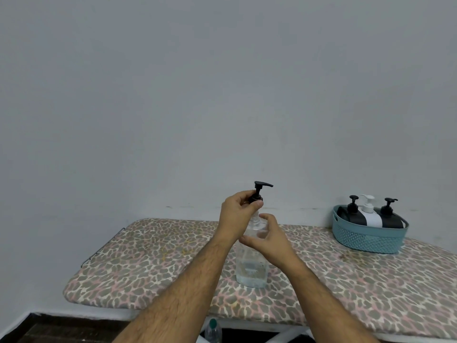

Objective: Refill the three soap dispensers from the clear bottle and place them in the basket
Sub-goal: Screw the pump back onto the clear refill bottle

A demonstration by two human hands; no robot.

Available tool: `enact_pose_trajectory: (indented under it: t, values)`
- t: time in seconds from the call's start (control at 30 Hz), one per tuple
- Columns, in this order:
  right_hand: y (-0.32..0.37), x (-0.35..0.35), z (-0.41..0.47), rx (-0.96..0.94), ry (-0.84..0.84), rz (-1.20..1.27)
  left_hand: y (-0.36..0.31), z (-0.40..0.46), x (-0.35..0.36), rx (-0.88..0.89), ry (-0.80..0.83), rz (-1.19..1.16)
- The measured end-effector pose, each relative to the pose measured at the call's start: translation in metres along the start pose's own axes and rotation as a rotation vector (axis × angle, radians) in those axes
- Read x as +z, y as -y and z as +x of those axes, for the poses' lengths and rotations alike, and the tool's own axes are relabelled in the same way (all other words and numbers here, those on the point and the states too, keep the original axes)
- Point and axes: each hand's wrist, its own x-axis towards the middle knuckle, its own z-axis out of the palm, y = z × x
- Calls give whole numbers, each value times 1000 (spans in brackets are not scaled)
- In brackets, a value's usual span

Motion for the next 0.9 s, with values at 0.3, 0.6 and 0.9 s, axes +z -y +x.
enact_pose_trajectory:
  t: [0.3,0.6,0.9]
  values:
    - [-7,2,0,20,-48,12,22,-5,-6,-56,65,19]
    - [-7,-16,13,51,148,15,16,4,-17,-103,300,137]
    - [-9,-9,9,35,101,40,21,6,2,-35,64,170]
